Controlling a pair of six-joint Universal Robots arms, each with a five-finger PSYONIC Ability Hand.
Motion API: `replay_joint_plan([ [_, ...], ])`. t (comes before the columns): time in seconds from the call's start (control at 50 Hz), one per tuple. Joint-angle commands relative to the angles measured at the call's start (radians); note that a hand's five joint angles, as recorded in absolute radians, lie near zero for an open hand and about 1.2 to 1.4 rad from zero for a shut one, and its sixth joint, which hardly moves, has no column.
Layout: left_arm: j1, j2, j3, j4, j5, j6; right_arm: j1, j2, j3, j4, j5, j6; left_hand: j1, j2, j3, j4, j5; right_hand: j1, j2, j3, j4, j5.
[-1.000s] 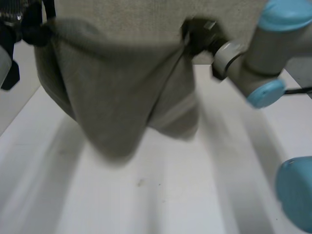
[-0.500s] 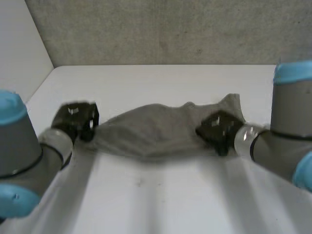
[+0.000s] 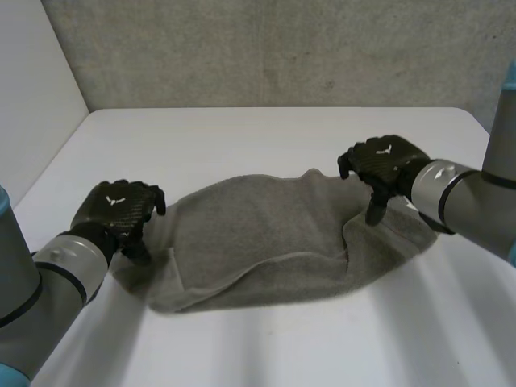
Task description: Fold the towel.
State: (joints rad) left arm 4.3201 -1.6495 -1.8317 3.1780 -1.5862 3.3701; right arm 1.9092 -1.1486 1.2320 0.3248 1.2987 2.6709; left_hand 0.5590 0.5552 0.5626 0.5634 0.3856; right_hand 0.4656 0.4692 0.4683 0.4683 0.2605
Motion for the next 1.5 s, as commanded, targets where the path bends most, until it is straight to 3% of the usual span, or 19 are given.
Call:
replay_joint_plan([
  [0.02, -0.008, 0.011, 0.055, 0.004, 0.002, 0.124, -0.007, 0.133, -0.169, 0.094, -0.015, -0.04, -0.072, -0.069, -0.076, -0.077, -0.073, -0.066, -0.07, -0.069, -0.069, -0.036],
  [0.28, -0.028, -0.024, 0.06, -0.067, 0.012, 0.121, -0.006, 0.36, -0.411, 0.194, -0.001, -0.253, -0.137, -0.133, -0.141, -0.141, -0.138, -0.146, -0.149, -0.148, -0.148, -0.115],
  [0.44, -0.026, -0.006, -0.018, -0.099, 0.055, 0.132, -0.047, 0.431, -0.47, 0.192, 0.016, -0.368, -0.334, -0.33, -0.337, -0.338, -0.335, -0.149, -0.152, -0.151, -0.151, -0.118],
  [0.5, -0.026, -0.007, -0.044, -0.098, 0.066, 0.161, -0.056, 0.451, -0.479, 0.194, 0.016, -0.413, -0.337, -0.333, -0.34, -0.341, -0.338, -0.152, -0.155, -0.154, -0.154, -0.121],
  [0.66, 0.03, -0.035, -0.093, -0.089, 0.095, 0.399, -0.091, 0.49, -0.477, 0.189, 0.011, -0.49, -0.337, -0.333, -0.34, -0.341, -0.338, -0.143, -0.146, -0.146, -0.146, -0.112],
  [0.72, 0.067, -0.056, -0.101, -0.084, 0.106, 0.426, -0.102, 0.497, -0.473, 0.189, -0.002, -0.49, -0.331, -0.327, -0.334, -0.335, -0.332, -0.14, -0.143, -0.143, -0.143, -0.109],
  [0.96, 0.084, -0.15, -0.101, -0.039, 0.152, 0.436, -0.11, 0.521, -0.459, 0.163, -0.004, -0.49, -0.299, -0.295, -0.302, -0.303, -0.3, -0.055, -0.058, -0.057, -0.057, -0.024],
  [1.12, 0.089, -0.164, -0.1, 0.002, 0.15, 0.434, -0.118, 0.52, -0.459, 0.131, -0.002, -0.482, -0.081, -0.077, -0.085, -0.086, -0.082, 0.45, 0.447, 0.448, 0.448, 0.481],
  [1.16, 0.093, -0.164, -0.095, 0.013, 0.149, 0.434, -0.124, 0.509, -0.457, 0.105, -0.004, -0.471, 0.091, 0.095, 0.087, 0.087, 0.09, 0.663, 0.66, 0.661, 0.661, 0.694],
  [1.18, 0.093, -0.164, -0.095, 0.013, 0.149, 0.434, -0.124, 0.509, -0.457, 0.105, -0.004, -0.471, 0.092, 0.096, 0.088, 0.088, 0.091, 0.664, 0.661, 0.662, 0.662, 0.695],
  [1.22, 0.093, -0.164, -0.089, 0.028, 0.147, 0.434, -0.124, 0.494, -0.457, 0.089, -0.004, -0.459, 0.311, 0.315, 0.308, 0.307, 0.31, 0.787, 0.784, 0.785, 0.785, 0.818],
  [1.38, 0.093, -0.168, -0.081, 0.076, 0.144, 0.434, -0.133, 0.443, -0.438, 0.083, -0.004, -0.407, 0.523, 0.527, 0.52, 0.519, 0.522, 0.931, 0.927, 0.928, 0.928, 0.961],
  [1.5, 0.093, -0.177, -0.057, 0.103, 0.141, 0.434, -0.159, 0.365, -0.366, 0.083, -0.007, -0.405, 0.529, 0.533, 0.526, 0.525, 0.528, 0.931, 0.927, 0.928, 0.928, 0.961],
])
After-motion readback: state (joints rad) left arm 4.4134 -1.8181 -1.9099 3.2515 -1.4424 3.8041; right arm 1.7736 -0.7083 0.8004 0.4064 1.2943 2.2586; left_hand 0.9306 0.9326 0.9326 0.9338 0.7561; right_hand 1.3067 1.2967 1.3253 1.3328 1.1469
